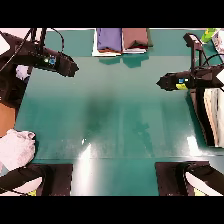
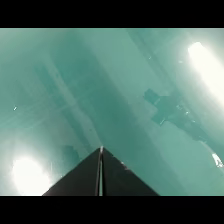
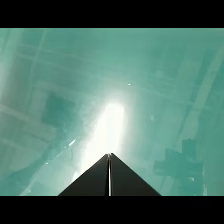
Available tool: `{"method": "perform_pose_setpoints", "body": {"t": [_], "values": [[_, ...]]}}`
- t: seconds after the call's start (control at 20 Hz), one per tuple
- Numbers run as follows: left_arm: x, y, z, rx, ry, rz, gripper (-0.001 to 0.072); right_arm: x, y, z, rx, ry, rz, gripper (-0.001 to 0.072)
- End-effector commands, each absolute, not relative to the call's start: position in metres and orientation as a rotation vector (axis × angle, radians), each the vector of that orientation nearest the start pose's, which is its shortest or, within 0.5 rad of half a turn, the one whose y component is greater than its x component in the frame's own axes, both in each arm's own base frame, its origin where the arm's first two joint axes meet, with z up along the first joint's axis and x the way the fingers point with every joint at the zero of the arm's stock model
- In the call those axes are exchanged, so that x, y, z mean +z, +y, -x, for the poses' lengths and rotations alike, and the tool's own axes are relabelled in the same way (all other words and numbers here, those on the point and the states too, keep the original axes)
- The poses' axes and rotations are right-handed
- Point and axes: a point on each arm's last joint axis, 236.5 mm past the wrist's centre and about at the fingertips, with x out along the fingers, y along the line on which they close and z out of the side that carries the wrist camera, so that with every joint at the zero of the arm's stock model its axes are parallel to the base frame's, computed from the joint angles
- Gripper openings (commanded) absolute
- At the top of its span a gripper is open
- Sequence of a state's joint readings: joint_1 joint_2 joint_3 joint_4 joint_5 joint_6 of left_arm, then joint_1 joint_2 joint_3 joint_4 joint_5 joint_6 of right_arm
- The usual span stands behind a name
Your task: Fold the shirts.
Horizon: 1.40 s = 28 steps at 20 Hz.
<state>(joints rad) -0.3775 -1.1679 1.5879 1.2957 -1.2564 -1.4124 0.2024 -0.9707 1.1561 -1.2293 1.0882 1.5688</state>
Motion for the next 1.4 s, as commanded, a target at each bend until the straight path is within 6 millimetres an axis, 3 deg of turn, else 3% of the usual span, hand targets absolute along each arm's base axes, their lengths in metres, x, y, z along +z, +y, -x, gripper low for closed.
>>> {"method": "perform_pose_setpoints", "body": {"t": [0.0,0.45,0.65,0.7,0.75,0.8,0.95,1.15,1.3,1.35], "values": [[0.221,-0.209,-0.364,-0.630,0.815,-0.113,0.0021,0.144,0.144,-0.350,0.399,0.922,-0.192,0.0015],[0.221,-0.210,-0.364,-0.630,0.814,-0.113,0.0021,0.144,0.145,-0.350,0.404,0.925,-0.196,0.0015],[0.239,-0.208,-0.384,-0.593,0.704,-0.106,0.0020,0.144,0.145,-0.350,0.403,0.925,-0.196,0.0015],[0.230,-0.190,-0.384,-0.528,0.748,-0.147,0.0020,0.144,0.145,-0.350,0.403,0.925,-0.196,0.0015],[0.217,-0.158,-0.376,-0.406,0.834,-0.175,0.0020,0.144,0.145,-0.349,0.404,0.925,-0.196,0.0015],[0.209,-0.124,-0.365,-0.297,0.910,-0.210,0.0020,0.144,0.145,-0.349,0.403,0.926,-0.196,0.0015],[0.194,-0.049,-0.325,-0.125,1.003,-0.149,0.0020,0.144,0.145,-0.349,0.403,0.926,-0.196,0.0015],[0.113,0.038,-0.241,0.132,1.245,0.000,0.0021,0.144,0.145,-0.349,0.403,0.926,-0.195,0.0015],[0.045,0.069,-0.188,0.270,1.427,0.124,0.0029,0.144,0.145,-0.349,0.403,0.926,-0.196,0.0014],[0.025,0.074,-0.173,0.290,1.489,0.147,0.0282,0.143,0.145,-0.349,0.403,0.927,-0.195,0.0015]]}}
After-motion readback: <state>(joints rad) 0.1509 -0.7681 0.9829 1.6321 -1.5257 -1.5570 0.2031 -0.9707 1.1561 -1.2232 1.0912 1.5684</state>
